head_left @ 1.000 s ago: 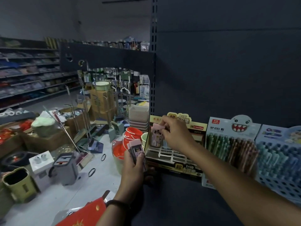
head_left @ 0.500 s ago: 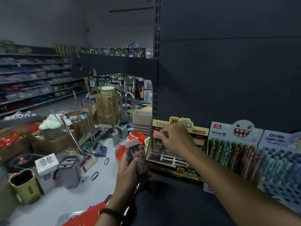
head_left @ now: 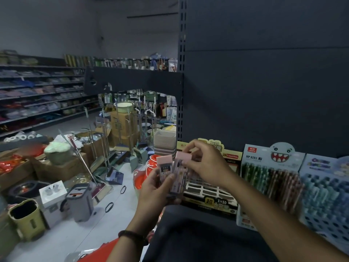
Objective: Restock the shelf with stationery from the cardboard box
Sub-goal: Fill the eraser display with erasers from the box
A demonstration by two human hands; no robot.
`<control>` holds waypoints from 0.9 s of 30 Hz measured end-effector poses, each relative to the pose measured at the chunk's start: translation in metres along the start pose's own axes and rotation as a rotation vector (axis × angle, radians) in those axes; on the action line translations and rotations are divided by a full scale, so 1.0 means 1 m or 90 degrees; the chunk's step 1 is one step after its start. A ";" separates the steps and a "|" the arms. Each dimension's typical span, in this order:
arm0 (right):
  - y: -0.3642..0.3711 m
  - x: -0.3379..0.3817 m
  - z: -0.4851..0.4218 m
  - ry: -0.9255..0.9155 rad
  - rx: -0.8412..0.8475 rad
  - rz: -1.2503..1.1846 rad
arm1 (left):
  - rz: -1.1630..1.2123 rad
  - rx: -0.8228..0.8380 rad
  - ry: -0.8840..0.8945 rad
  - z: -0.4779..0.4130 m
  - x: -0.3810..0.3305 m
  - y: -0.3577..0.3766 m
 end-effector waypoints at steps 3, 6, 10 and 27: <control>-0.018 -0.004 -0.003 -0.041 -0.096 0.032 | 0.072 -0.078 -0.010 -0.004 0.008 -0.015; -0.020 -0.010 -0.002 -0.087 -0.162 0.086 | 0.093 -0.148 -0.010 -0.003 0.016 -0.030; -0.001 -0.025 0.000 -0.102 -0.151 0.166 | 0.061 -0.149 -0.015 -0.001 0.022 -0.035; 0.022 -0.032 -0.004 -0.064 -0.060 0.220 | -0.046 -0.117 -0.012 0.001 0.025 -0.038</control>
Point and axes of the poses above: each hand's wrist, its own z-axis away from the middle knuckle, its own y-axis out of the palm, x = y × z, the point moved 6 cm from there along -z, towards the middle knuckle, and after that the axes turned 7 degrees about -y, right-handed, at the moved point
